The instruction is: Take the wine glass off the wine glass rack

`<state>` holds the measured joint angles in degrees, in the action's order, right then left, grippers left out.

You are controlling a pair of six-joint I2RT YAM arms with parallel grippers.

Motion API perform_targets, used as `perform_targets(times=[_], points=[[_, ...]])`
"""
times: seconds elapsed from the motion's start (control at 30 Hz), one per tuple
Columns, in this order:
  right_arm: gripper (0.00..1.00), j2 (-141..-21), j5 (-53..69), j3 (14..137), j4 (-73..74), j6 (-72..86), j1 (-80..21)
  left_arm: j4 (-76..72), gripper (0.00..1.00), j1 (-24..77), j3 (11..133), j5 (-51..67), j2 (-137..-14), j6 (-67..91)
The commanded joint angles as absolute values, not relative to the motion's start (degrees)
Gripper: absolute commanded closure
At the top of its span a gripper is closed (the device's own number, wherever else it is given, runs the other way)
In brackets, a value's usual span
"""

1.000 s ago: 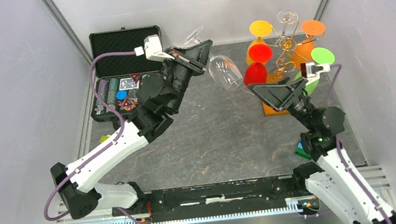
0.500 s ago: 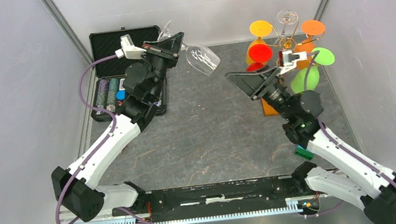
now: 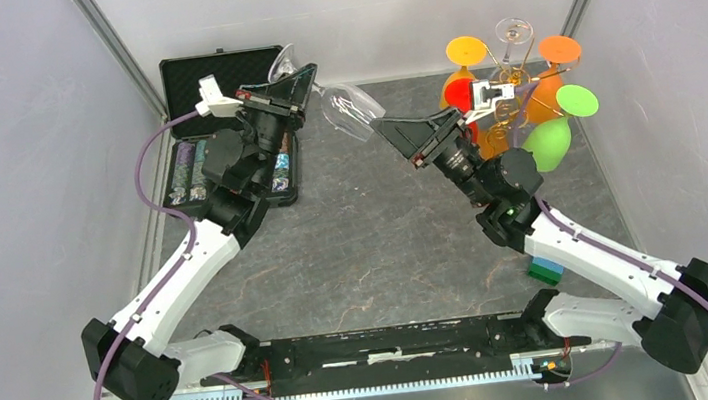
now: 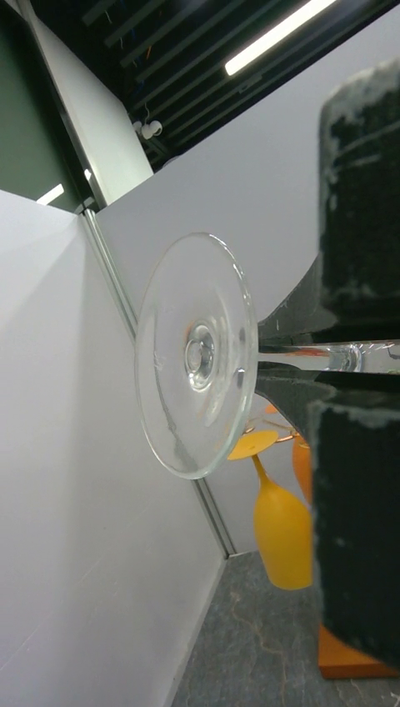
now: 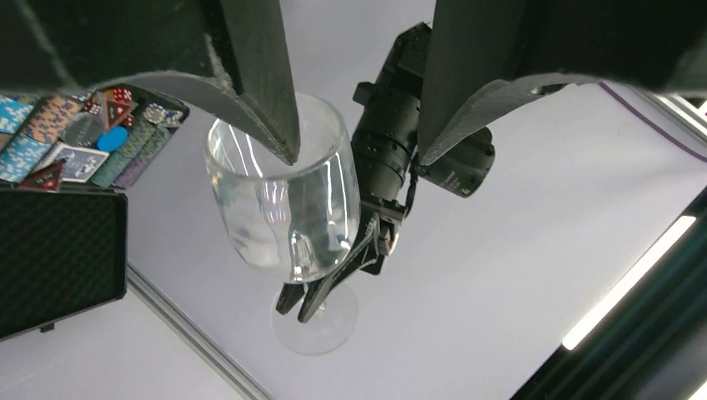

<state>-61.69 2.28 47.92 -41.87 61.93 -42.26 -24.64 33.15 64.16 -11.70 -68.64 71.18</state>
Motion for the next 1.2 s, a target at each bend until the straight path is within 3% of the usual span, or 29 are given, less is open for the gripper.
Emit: perform_targets(times=[0.0,0.23,0.6,0.67,0.73,0.8,0.9,1.17], points=[[0.45,-63.51,0.61,51.21,-45.05,60.69,-42.8,-31.14,0.98,32.87,63.12,-9.44,-66.92,75.51],[0.59,-65.44,1.58,52.99,-44.61,62.89,-43.05,-34.83,0.98,32.87,61.05,-7.15,-66.22,72.71],[0.99,-65.92,0.35,52.3,-42.27,63.73,-44.12,-41.36,0.95,32.87,56.11,-4.11,-63.33,68.59],[1.0,-65.96,0.35,52.35,-42.04,62.36,-44.17,-41.08,0.87,32.8,55.87,-3.32,-62.61,67.64],[1.0,-66.03,-0.93,52.28,-41.84,61.21,-44.21,-40.52,0.74,32.79,55.68,-2.54,-61.6,65.79],[1.0,-66.22,-1.11,52.47,-41.56,59.64,-44.2,-38.74,0.54,32.81,55.63,-2.05,-60.46,64.0],[1.0,-65.96,-2.41,52.82,-39.95,56.24,-44.34,-36.31,0.38,32.78,55.46,-0.99,-58.84,60.5],[1.0,-65.6,-4.77,56.75,-31.0,43.45,-44.47,-27.33,0.14,32.79,53.44,-0.26,-54.41,53.31]])
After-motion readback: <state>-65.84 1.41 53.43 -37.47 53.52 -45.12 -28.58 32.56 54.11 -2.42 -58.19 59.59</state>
